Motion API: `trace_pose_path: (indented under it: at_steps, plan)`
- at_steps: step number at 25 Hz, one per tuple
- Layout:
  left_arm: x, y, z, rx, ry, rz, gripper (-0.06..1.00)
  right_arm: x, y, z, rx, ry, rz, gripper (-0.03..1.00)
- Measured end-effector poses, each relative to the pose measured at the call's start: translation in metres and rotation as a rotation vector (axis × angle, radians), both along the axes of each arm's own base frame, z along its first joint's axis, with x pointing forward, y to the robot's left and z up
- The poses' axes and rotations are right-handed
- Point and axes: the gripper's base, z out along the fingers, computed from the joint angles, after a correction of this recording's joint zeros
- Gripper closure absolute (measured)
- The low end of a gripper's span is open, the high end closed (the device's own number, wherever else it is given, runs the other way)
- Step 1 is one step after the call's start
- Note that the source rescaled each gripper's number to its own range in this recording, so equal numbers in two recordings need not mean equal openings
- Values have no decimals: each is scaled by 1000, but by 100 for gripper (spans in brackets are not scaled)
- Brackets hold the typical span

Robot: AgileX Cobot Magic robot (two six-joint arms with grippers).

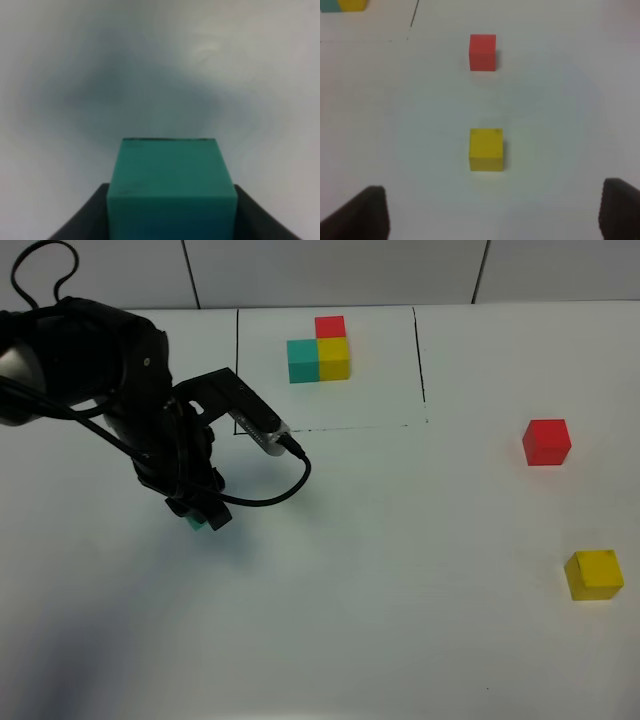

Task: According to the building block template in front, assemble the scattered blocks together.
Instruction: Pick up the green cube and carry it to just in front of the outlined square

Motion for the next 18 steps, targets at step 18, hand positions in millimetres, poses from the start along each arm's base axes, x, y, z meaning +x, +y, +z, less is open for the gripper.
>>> trace_pose_path:
  at_steps: [18]
  plan:
    - [41,-92,-17,40,57,-404,94,0,0,0,9,1,-5,24]
